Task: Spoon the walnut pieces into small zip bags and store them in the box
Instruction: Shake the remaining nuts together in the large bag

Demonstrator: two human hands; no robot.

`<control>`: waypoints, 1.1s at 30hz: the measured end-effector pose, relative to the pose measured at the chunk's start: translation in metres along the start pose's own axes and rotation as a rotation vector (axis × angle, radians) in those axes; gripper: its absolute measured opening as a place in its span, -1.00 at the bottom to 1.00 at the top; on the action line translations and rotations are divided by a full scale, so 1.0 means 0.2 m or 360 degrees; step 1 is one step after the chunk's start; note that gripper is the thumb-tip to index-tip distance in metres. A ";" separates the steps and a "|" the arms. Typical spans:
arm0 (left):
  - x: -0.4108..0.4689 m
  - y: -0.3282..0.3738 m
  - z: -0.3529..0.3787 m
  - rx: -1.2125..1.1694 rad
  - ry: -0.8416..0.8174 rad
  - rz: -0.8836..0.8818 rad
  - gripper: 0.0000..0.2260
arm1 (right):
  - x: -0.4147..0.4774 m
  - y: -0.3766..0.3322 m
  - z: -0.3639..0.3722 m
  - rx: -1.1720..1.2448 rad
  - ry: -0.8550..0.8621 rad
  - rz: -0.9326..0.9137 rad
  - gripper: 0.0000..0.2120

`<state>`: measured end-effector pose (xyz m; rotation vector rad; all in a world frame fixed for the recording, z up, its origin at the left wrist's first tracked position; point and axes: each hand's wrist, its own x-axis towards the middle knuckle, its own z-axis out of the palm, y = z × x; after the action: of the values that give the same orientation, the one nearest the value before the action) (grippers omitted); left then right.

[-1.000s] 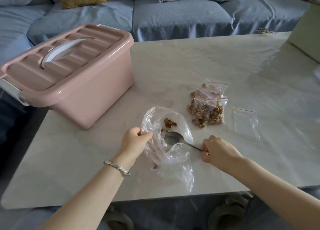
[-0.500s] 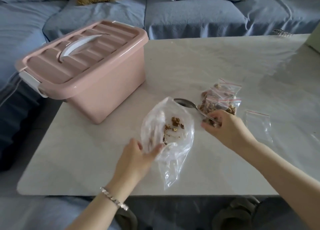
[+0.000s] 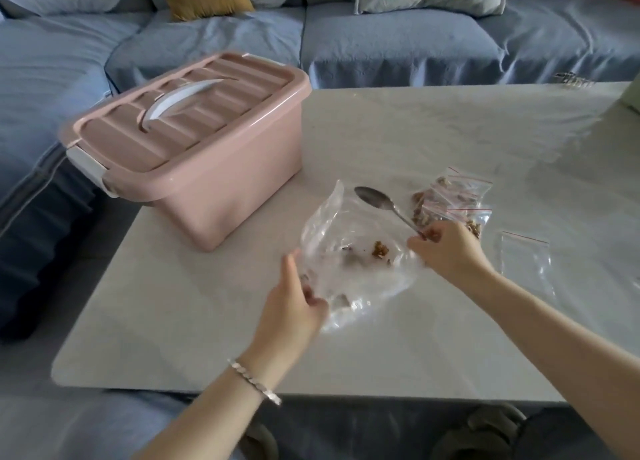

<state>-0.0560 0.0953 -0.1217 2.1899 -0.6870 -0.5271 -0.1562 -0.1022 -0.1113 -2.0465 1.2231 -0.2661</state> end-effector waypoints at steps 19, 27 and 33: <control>0.23 0.15 -0.20 -0.0192 0.0464 0.0421 -0.81 | -0.19 -0.03 -0.28 0.0161 0.0072 -0.0013 -0.77; 0.21 -0.09 -0.26 0.0166 0.0041 0.0096 -0.70 | -0.19 -0.03 -0.24 0.0272 -0.0008 -0.0024 -0.56; 0.24 -0.07 -0.26 0.0060 0.0021 -0.0003 -0.67 | -0.02 -0.15 -0.18 0.0232 -0.0075 -0.0076 -0.52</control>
<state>0.0138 0.1024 -0.1073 2.2277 -0.6930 -0.5041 -0.1560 -0.1063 -0.0645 -1.9469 1.0953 -0.3185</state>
